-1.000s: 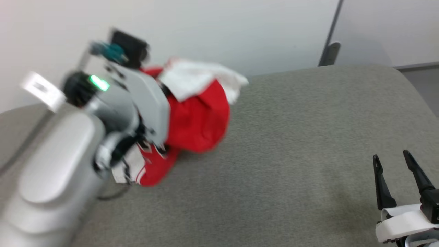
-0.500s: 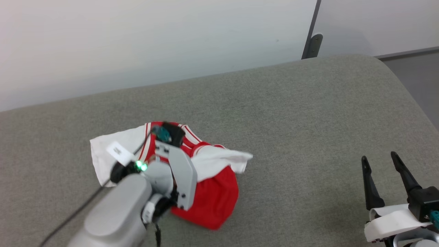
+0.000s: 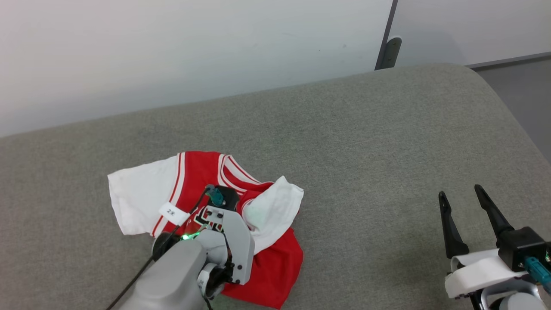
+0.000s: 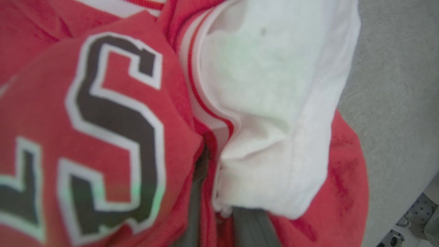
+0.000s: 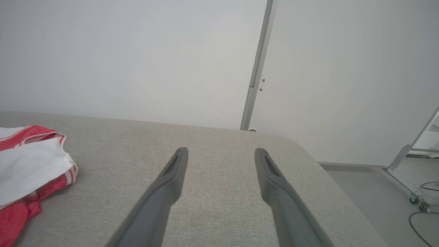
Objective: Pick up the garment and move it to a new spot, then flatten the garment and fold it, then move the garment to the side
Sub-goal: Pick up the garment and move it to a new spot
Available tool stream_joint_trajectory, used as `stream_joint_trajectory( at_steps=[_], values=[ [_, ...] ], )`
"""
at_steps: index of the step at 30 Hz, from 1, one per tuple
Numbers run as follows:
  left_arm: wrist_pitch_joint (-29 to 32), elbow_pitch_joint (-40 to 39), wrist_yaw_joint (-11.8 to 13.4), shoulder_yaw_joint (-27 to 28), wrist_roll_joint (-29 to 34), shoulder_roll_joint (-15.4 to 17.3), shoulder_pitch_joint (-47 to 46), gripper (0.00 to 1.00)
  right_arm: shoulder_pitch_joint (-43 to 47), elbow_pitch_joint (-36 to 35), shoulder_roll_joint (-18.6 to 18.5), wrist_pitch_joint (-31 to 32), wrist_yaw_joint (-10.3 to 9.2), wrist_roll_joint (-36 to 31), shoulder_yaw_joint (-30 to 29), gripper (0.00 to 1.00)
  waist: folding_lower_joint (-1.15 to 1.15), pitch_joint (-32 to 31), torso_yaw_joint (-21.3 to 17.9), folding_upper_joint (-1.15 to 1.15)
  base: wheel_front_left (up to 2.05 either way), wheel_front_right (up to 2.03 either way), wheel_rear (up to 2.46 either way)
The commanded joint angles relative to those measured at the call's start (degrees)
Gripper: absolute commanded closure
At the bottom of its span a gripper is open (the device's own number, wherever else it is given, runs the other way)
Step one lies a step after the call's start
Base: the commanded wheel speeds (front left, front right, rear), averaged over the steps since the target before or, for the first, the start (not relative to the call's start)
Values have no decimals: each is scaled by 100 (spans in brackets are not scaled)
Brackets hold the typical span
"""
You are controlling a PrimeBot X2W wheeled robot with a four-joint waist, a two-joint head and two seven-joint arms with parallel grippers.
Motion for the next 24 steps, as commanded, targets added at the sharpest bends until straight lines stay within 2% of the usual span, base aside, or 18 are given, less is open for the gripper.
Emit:
stream_joint_trajectory(
  at_steps=[1, 4, 6, 7, 8, 17, 24],
  values=[
    [-14, 354, -77, -90, -17, -49, 169, 100, -72, 13, 1, -31, -8, 50, 27, 0, 0, -13, 2, 0, 0, 0, 0],
    [-90, 599, -141, -105, -31, -146, 155, 100, -87, 28, -13, -31, -8, 58, 74, 0, 0, -30, 5, 0, 0, 0, 0],
    [-170, 787, -235, -125, -46, -235, 121, 64, -104, 39, -35, -31, -8, 72, 109, 0, 0, -64, 13, 0, 0, 0, 0],
    [-218, 850, -276, -124, -54, -267, 90, 50, -108, 43, -49, -32, -8, 78, 120, 0, 0, -86, 22, 0, 0, 0, 0],
    [-271, 911, -335, -136, -40, -280, 50, 0, -101, 49, -62, -32, -8, 84, 134, 0, 0, -122, 35, 0, 0, 0, 0],
    [-645, 953, -699, -113, -122, -236, -309, 0, 124, 75, -208, -31, -8, 101, 133, 0, 0, -551, 345, 0, 0, 0, 0],
    [-1316, 583, -740, 65, -156, 133, -284, 0, 336, -50, -209, -31, -8, 86, 36, 0, 0, -816, 681, 0, 0, 0, 0]
  ],
)
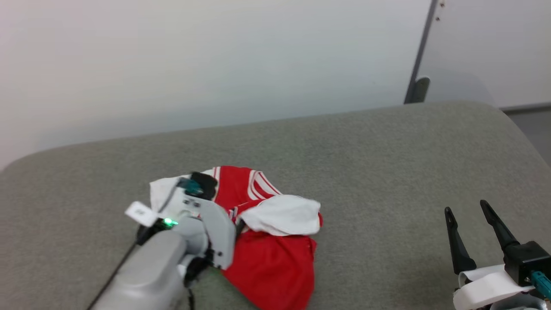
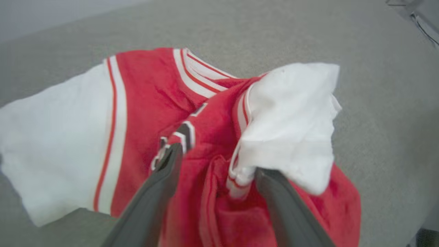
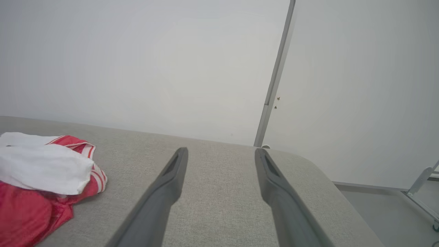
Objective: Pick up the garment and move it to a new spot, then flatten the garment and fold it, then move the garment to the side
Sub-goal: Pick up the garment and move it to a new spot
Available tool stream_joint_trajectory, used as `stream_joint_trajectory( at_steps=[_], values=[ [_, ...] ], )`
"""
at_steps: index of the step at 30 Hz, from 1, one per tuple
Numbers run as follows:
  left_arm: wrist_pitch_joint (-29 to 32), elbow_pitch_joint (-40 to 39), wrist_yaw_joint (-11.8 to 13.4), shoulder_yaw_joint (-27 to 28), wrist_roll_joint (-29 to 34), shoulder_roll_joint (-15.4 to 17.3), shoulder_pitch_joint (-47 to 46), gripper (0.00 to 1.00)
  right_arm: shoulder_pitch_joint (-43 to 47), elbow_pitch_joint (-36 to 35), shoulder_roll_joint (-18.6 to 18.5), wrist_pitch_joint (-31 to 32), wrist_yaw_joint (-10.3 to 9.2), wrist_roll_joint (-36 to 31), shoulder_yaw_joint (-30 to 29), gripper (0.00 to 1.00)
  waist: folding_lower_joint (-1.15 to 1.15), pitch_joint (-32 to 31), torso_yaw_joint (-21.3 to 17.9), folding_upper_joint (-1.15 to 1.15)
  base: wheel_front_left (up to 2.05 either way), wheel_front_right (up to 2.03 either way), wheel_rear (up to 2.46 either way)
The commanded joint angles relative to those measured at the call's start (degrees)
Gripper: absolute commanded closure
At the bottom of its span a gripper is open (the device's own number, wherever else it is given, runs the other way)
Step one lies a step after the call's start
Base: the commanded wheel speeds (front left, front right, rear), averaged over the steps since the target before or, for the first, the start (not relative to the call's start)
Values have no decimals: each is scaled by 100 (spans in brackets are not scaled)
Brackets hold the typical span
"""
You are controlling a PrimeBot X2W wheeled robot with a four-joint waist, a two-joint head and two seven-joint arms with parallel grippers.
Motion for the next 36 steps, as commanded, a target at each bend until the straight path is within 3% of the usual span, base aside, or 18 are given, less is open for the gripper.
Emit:
stream_joint_trajectory(
  at_steps=[1, 13, 21, 29, 36],
  values=[
    [-156, -48, 26, 60, -18, 114, 81, 0, 68, -27, 12, -29, -8, -11, -16, 0, 0, -182, 202, 0, 0, 0, 0],
    [-2175, -862, 156, 866, -236, 1111, 981, 0, 296, -94, -49, -18, -8, -7, -220, 0, 0, -325, 508, 0, 0, 0, 0],
    [-2755, -1477, 393, 1416, -240, 1763, 1821, 0, 516, -120, -99, -18, -8, -53, -520, 0, 0, -379, 682, 0, 0, 0, 0],
    [-2799, -2599, 763, 2465, -70, 1932, 2833, 0, 640, -130, -65, -18, -8, -65, -766, 0, 0, -381, 895, 0, 0, 0, 0],
    [-2801, -3184, 647, 3152, 216, 1815, 3555, 0, 702, -157, -12, -18, -8, -70, -817, 0, 0, -371, 978, 0, 0, 0, 0]
  ],
)
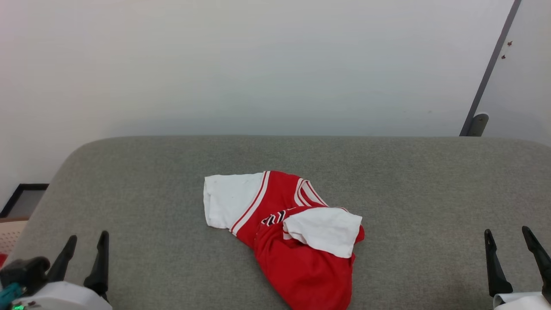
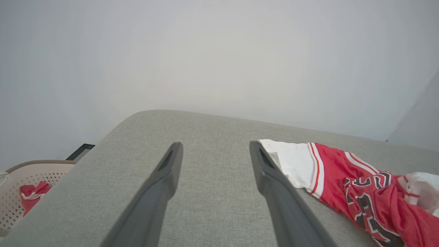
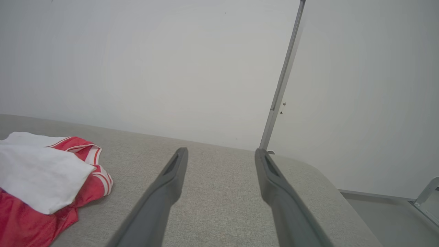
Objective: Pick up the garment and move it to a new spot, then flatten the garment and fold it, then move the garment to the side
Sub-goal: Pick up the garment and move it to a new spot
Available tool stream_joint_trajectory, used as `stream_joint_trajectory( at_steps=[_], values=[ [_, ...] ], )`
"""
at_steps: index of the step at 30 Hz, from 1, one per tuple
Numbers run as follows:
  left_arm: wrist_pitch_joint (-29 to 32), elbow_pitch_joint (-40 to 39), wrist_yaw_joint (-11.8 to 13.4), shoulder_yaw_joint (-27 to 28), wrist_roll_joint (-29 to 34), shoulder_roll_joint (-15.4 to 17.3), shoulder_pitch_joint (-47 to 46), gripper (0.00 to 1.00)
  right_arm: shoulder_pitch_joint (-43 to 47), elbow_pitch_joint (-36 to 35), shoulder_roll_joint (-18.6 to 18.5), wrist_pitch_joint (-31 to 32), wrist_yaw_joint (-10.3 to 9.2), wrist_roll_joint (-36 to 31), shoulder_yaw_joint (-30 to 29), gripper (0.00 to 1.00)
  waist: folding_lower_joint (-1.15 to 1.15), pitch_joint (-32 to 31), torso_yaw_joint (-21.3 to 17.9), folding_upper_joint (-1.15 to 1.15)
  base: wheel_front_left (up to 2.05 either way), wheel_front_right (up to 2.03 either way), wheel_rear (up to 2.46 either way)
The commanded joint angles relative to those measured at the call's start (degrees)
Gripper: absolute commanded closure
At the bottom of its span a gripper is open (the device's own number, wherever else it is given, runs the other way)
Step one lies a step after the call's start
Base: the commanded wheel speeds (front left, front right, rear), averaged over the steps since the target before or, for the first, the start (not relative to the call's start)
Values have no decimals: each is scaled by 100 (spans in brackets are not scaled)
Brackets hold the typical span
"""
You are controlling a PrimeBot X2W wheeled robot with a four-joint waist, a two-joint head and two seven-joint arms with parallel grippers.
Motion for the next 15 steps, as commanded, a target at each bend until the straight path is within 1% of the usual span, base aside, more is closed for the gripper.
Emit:
stream_joint_trajectory(
  at_steps=[1, 8, 15],
  values=[
    [-25, -83, -56, 115, 79, -57, 120, 0, 87, -10, 15, -5, -8, -6, -22, 0, 0, 10, 17, 0, 0, 0, 0],
    [-25, -285, -226, 489, 311, -234, 408, 0, 93, 26, -54, -5, -8, 64, -39, 0, 0, 34, 54, 0, 0, 0, 0],
    [-26, -330, -306, 630, 452, -317, 492, 0, 102, 34, -47, -5, -8, 46, 13, 0, 0, 49, 77, 0, 0, 0, 0]
  ],
)
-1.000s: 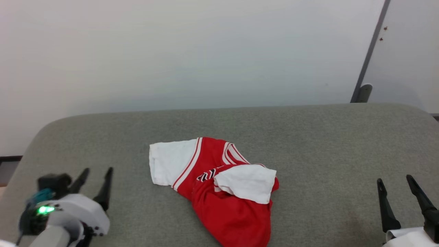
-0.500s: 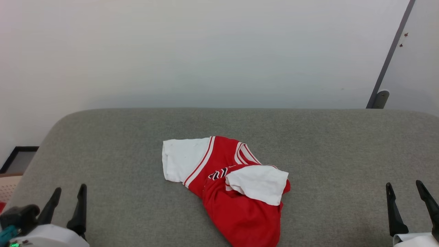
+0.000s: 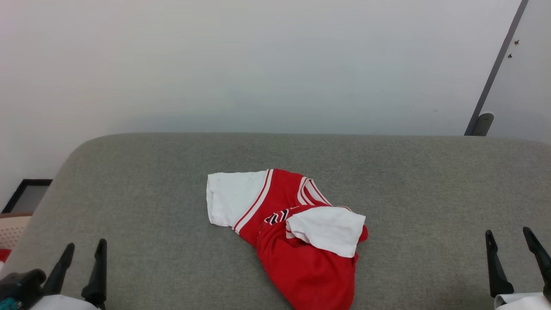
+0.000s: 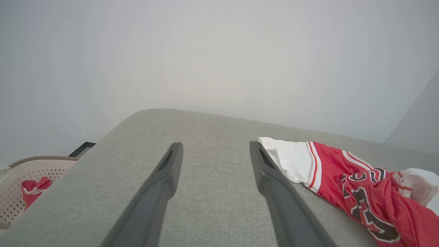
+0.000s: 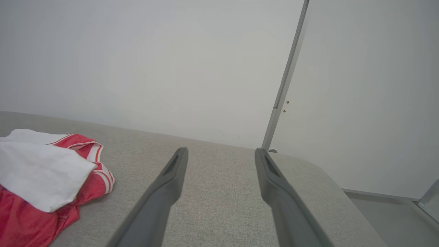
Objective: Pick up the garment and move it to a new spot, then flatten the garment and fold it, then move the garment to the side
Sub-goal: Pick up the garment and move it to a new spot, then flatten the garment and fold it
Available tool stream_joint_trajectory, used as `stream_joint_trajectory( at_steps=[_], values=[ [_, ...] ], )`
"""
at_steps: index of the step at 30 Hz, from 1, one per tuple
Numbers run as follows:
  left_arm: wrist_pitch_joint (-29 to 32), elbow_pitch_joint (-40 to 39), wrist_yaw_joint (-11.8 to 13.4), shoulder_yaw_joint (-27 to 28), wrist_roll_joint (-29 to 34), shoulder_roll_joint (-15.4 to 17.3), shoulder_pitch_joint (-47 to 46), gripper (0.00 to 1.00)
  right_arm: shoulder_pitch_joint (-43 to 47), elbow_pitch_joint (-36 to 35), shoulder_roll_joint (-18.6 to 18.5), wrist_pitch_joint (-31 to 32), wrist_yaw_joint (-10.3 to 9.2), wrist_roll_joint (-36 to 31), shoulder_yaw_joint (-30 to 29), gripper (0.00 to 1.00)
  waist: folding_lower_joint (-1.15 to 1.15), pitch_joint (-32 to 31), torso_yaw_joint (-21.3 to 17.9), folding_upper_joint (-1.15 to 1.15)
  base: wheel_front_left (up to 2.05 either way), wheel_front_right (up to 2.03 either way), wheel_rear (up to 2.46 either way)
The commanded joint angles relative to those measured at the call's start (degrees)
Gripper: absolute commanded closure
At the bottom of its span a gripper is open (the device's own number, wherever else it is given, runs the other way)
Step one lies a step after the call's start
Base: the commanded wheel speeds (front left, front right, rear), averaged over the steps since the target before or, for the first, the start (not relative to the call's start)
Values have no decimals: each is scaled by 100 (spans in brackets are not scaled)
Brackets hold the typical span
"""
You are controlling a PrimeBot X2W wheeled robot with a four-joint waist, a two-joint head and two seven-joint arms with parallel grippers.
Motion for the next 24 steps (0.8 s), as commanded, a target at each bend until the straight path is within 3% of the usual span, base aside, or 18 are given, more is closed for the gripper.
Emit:
stream_joint_trajectory(
  at_steps=[1, 8, 14, 24],
  values=[
    [-26, -9, -42, 53, 49, -27, 18, 0, 103, 11, -2, -5, -8, 10, 31, 0, 0, 4, 10, 0, 0, 0, 0],
    [-26, -66, -29, 138, 174, -89, -11, 0, 40, 138, -14, -5, -8, 247, 320, 0, 0, 61, 138, 0, 0, 0, 0],
    [-24, -100, -19, 37, 284, -146, -134, 0, -211, 492, -100, 51, -8, 621, 935, 0, 0, 159, 432, 0, 0, 0, 0],
    [53, -84, -59, -208, 379, -239, -370, 0, -740, 884, -174, 677, -8, 1304, 1729, 0, 0, 356, 980, 0, 0, 0, 0]
  ],
)
